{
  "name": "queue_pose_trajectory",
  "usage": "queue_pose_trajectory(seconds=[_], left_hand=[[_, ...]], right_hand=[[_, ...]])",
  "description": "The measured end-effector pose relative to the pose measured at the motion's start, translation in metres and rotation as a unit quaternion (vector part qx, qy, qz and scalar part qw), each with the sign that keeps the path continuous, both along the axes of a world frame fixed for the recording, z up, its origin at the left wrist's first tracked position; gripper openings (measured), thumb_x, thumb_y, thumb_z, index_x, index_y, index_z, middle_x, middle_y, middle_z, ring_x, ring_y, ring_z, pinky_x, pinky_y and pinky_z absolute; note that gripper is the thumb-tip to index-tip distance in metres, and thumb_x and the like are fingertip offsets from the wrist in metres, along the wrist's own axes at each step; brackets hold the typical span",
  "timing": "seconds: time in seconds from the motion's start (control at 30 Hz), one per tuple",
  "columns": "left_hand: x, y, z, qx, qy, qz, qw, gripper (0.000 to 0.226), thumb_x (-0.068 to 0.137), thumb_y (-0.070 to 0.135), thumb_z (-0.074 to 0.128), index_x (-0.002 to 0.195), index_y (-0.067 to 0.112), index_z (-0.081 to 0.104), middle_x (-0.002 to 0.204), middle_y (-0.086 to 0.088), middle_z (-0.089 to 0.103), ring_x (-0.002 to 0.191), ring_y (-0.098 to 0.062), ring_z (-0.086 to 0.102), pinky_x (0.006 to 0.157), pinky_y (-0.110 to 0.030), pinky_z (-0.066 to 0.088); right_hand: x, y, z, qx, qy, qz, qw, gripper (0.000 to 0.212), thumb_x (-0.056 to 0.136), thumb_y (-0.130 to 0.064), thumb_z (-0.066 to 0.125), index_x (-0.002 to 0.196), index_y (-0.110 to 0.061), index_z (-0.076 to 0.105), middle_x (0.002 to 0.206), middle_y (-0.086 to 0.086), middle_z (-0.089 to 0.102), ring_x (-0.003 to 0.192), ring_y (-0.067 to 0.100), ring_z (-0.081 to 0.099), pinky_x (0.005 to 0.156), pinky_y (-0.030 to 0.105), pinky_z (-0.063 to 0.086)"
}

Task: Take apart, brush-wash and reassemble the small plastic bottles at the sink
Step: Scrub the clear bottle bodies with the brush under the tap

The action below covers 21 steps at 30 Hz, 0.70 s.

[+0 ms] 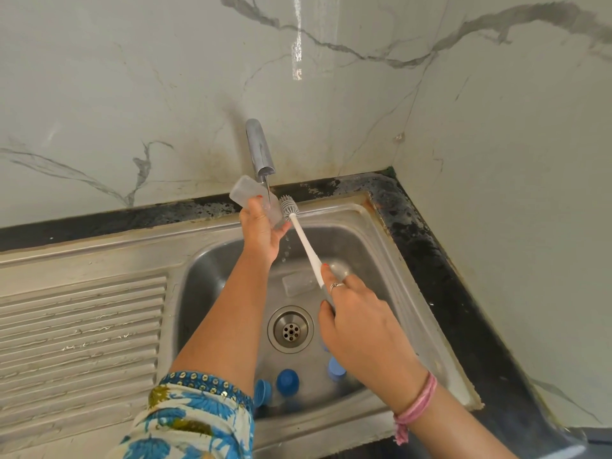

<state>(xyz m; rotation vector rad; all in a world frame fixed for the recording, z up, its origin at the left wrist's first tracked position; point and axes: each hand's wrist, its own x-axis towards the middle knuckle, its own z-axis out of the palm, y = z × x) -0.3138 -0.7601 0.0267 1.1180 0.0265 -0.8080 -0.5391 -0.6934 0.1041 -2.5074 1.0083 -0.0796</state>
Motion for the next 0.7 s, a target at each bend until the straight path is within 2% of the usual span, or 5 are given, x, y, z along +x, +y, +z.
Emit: queue_pose_trajectory(seconds=[0.17, 0.33, 0.43, 0.6, 0.7], left_hand=[[-0.01, 0.0, 0.008, 0.004, 0.021, -0.053, 0.998, 0.044, 0.09, 0.022, 0.05, 0.132, 0.015, 0.042, 0.122, -0.013, 0.052, 0.109, -0.026, 0.056, 0.076, -0.045, 0.057], [-0.005, -0.001, 0.005, 0.027, 0.021, -0.002, 0.999, 0.041, 0.088, 0.012, 0.052, 0.125, 0.02, 0.036, 0.118, -0.009, 0.046, 0.103, -0.026, 0.051, 0.075, -0.045, 0.054], [-0.005, 0.001, 0.004, 0.049, 0.027, 0.014, 0.998, 0.05, 0.085, 0.01, 0.055, 0.13, 0.023, 0.035, 0.119, -0.008, 0.046, 0.102, -0.025, 0.051, 0.069, -0.041, 0.054], [-0.011, 0.007, 0.005, 0.03, 0.062, -0.05, 0.996, 0.048, 0.083, 0.015, 0.054, 0.13, 0.019, 0.043, 0.121, -0.011, 0.047, 0.11, -0.028, 0.05, 0.098, -0.059, 0.044], [-0.005, 0.016, -0.001, -0.022, 0.113, -0.071, 0.991, 0.043, 0.087, 0.028, 0.051, 0.128, 0.019, 0.045, 0.111, -0.009, 0.051, 0.103, -0.027, 0.051, 0.104, -0.062, 0.035]], right_hand=[[0.007, -0.014, -0.006, -0.028, 0.016, -0.011, 0.999, 0.056, 0.1, -0.024, 0.033, 0.154, -0.019, 0.018, 0.115, 0.005, 0.047, 0.087, 0.023, 0.06, 0.077, 0.032, 0.051], [0.0, 0.004, -0.004, -0.048, 0.039, 0.027, 0.998, 0.057, 0.101, -0.021, 0.033, 0.154, -0.017, 0.013, 0.129, 0.005, 0.044, 0.09, 0.021, 0.06, 0.072, 0.023, 0.039], [0.002, 0.002, -0.008, -0.039, 0.033, 0.032, 0.998, 0.058, 0.099, -0.019, 0.034, 0.154, -0.017, 0.015, 0.126, 0.005, 0.046, 0.091, 0.022, 0.059, 0.072, 0.024, 0.038], [0.015, -0.028, -0.022, 0.009, 0.006, 0.01, 1.0, 0.053, 0.098, -0.017, 0.038, 0.15, -0.015, 0.03, 0.106, 0.006, 0.051, 0.084, 0.021, 0.054, 0.071, 0.027, 0.042], [0.008, -0.05, -0.019, 0.113, -0.041, -0.005, 0.993, 0.046, 0.095, -0.02, 0.046, 0.141, -0.022, 0.048, 0.09, 0.004, 0.058, 0.075, 0.022, 0.058, 0.067, 0.034, 0.049]])
